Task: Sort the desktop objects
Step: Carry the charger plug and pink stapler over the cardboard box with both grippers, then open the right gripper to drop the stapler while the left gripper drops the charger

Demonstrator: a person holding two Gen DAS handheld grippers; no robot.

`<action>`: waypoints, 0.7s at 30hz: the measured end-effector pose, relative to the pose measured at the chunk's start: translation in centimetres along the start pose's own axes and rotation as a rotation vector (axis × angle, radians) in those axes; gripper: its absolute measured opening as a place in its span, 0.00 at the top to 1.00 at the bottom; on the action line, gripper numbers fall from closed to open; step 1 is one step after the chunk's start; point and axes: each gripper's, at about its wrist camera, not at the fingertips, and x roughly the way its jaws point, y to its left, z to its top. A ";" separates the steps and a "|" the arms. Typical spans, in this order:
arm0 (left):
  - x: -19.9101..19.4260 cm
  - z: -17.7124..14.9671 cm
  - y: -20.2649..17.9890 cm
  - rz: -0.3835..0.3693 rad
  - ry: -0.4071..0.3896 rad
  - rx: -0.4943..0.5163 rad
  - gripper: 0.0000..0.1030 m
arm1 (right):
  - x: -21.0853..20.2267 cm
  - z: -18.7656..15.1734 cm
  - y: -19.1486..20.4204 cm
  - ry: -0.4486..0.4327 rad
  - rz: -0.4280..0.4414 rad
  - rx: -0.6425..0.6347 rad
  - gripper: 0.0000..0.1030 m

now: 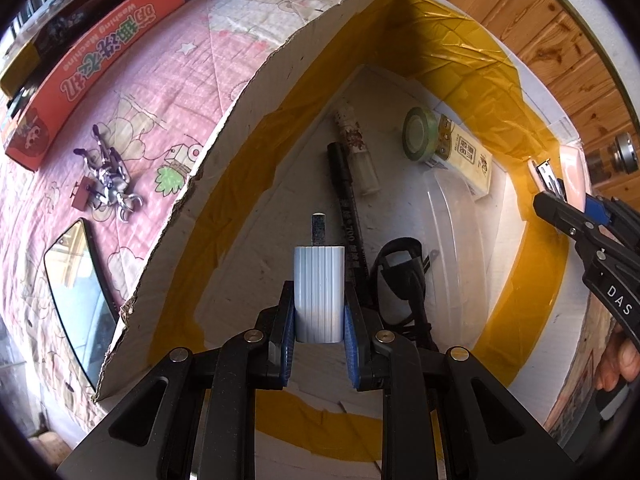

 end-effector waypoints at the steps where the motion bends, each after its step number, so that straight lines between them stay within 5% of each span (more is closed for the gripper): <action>1: 0.0 0.0 0.0 0.003 0.000 0.001 0.80 | 0.0 0.0 0.0 0.001 0.000 -0.001 0.70; 21: -0.7 0.2 0.5 0.011 -0.003 -0.026 0.74 | 0.3 0.0 -0.1 0.003 -0.006 0.013 0.70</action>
